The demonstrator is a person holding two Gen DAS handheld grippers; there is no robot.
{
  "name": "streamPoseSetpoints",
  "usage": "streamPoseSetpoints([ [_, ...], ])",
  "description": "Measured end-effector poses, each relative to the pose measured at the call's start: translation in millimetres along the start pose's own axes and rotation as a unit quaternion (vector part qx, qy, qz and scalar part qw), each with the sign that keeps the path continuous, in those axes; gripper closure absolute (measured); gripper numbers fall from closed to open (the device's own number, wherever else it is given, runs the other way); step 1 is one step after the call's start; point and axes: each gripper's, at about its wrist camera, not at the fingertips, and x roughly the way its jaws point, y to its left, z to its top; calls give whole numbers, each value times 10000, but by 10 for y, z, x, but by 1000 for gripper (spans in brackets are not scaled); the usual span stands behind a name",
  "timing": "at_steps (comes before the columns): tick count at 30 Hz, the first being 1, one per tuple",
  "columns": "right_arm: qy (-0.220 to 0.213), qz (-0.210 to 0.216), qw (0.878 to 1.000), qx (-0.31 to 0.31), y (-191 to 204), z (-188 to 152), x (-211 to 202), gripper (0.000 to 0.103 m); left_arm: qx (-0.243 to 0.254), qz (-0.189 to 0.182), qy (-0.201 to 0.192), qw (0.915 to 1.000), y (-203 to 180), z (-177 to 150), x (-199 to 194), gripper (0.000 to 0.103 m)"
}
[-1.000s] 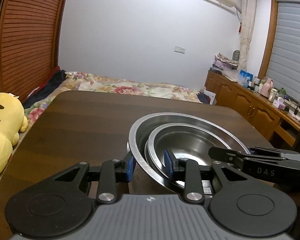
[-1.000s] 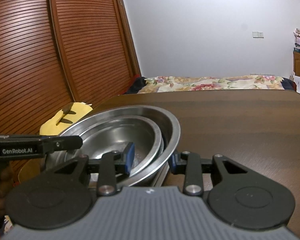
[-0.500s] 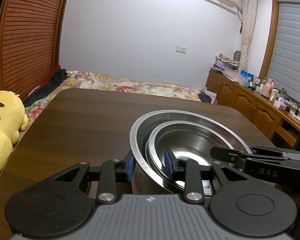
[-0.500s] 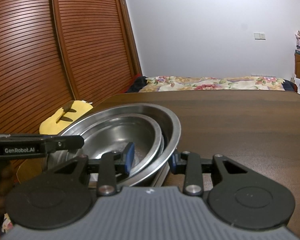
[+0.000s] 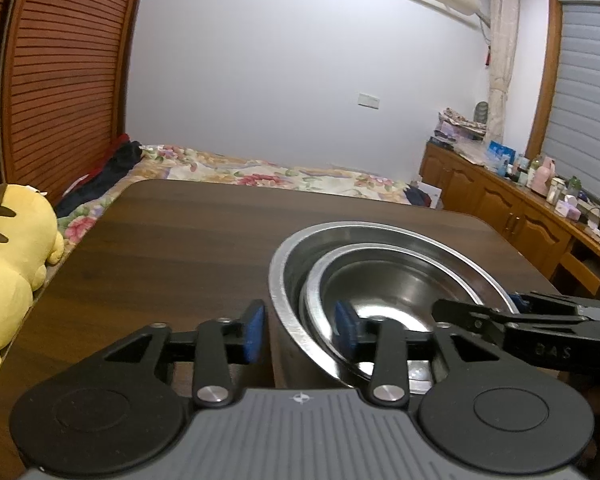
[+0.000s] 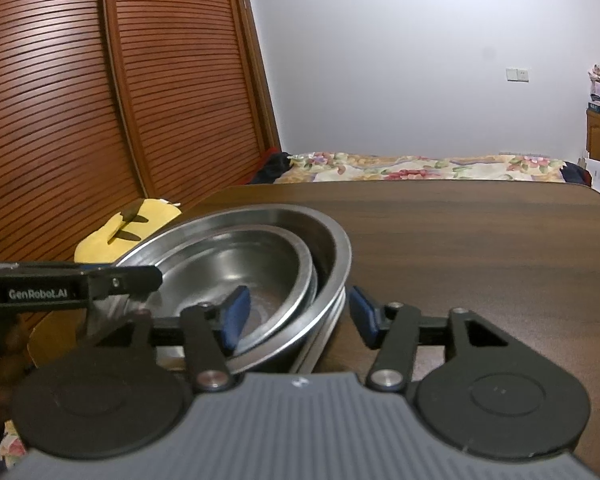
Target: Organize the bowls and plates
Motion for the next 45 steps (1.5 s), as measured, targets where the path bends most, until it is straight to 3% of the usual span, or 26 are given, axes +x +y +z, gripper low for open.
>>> streamPoseSetpoints([
  [4, -35, -47, 10000, 6, -21, -8, -35, 39, -31, 74, -1, 10000, 28, -4, 2, 35],
  [7, -85, -136, 9999, 5, -27, -10, -58, 28, -17, 162, -32, 9999, 31, -4, 2, 18],
  [15, -356, -352, 9987, 36, -91, 34, -187, 5, 70, 306, -126, 9994, 0, 18, -37, 1],
  [17, -410, -400, 9984, 34, -104, 48, -210, 0, 110, 332, -152, 9993, -15, 31, -63, 0],
  [45, -587, -1430, 9880, 6, -12, 117, -774, 0, 642, 626, -440, 9950, -562, 204, -383, 0],
])
